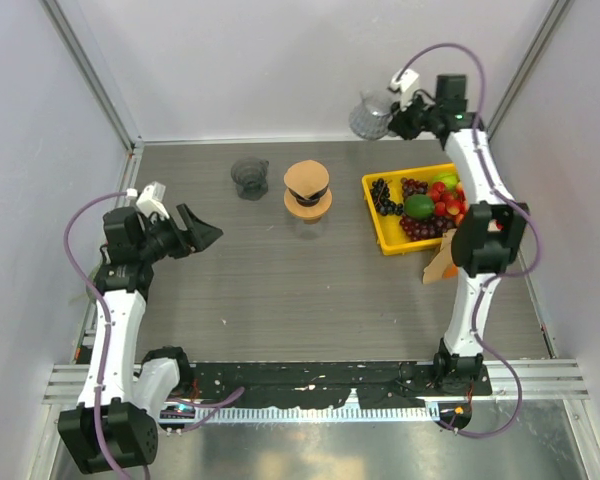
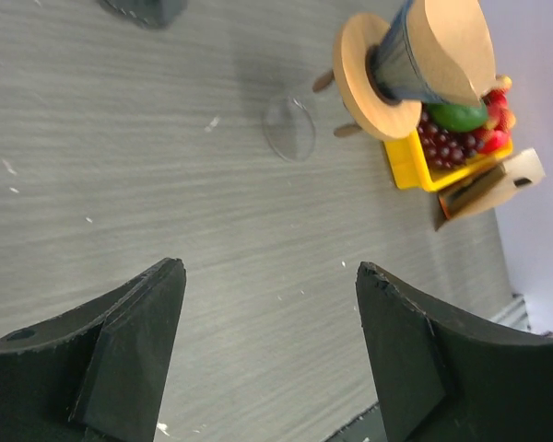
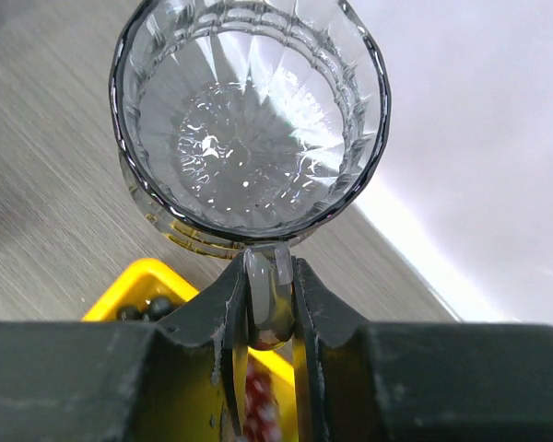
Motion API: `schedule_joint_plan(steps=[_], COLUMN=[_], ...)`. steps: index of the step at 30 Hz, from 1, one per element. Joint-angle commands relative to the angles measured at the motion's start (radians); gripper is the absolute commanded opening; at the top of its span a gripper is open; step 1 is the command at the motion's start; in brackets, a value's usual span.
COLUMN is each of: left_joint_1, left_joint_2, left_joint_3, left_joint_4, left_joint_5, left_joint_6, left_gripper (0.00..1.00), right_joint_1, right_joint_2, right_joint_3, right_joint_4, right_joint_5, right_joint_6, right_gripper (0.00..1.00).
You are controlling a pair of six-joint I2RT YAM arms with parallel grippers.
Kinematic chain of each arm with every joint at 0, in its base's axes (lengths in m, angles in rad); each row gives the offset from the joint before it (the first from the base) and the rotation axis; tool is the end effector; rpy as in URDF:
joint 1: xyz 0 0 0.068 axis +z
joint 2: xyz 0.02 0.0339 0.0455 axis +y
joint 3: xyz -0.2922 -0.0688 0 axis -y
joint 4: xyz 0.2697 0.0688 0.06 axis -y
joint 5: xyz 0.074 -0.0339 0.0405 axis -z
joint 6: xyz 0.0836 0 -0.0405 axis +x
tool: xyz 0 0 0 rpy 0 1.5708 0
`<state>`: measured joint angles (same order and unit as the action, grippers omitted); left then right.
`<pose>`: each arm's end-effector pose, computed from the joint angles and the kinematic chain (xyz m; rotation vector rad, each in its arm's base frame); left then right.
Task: Place the coffee filter in the dripper
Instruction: Pick up the coffee server from the center of the board, then place the coffee server at the center of the board.
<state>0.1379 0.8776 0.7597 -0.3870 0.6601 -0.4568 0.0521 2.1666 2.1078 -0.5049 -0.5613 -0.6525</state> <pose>0.2356 -0.0191 0.2984 -0.2028 2.0640 -0.8780 0.5760 0.0746 0.3220 -0.9993 1.7874 0.2274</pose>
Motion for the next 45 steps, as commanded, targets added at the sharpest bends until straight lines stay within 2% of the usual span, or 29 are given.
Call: schedule_joint_plan(steps=[1,7,14,18,22,26,32,40,45], left_joint_1=[0.028,0.029,0.029,0.020,-0.012,-0.050,-0.096,-0.129,-0.127], left_joint_2=[0.055,0.294,0.576,0.672,0.733,0.810,0.883,1.008,1.080], left_joint_3=[0.116,0.344,0.536,0.586,0.599,0.616,0.558,0.573,0.621], left_joint_4=[0.023,0.071,0.152,0.158,0.174,0.194,0.353,0.459,0.462], left_joint_5=[-0.063,-0.096,-0.093,-0.094,-0.138,-0.201,-0.226,-0.269,-0.280], left_joint_6=[0.125,0.179,0.054,0.023,0.040,0.017,-0.100,-0.221,-0.266], left_gripper=[0.78,0.74,0.71,0.71,0.70,0.69,0.68,0.67,0.64], right_joint_1=[-0.072,-0.097,-0.061,0.075,0.273,0.423,0.537,0.649,0.703], right_joint_2=[-0.331,-0.693,-1.083,-1.241,-1.332,-1.334,-1.300,-1.102,-1.022], right_joint_3=[-0.023,-0.328,-0.592,-0.754,-0.936,-1.113,-1.316,-1.388,-1.391], right_joint_4=[-0.040,-0.191,-0.386,-0.451,-0.354,-0.216,0.110,0.353,0.402], right_joint_5=[-0.020,-0.060,-0.083,-0.063,0.038,0.154,0.256,0.366,0.399], right_joint_6=[0.047,0.004,0.024,0.030,0.102,0.119,0.157,0.215,0.203], right_gripper=[0.05,0.05,0.06,0.05,0.05,0.05,0.05,0.05,0.05])
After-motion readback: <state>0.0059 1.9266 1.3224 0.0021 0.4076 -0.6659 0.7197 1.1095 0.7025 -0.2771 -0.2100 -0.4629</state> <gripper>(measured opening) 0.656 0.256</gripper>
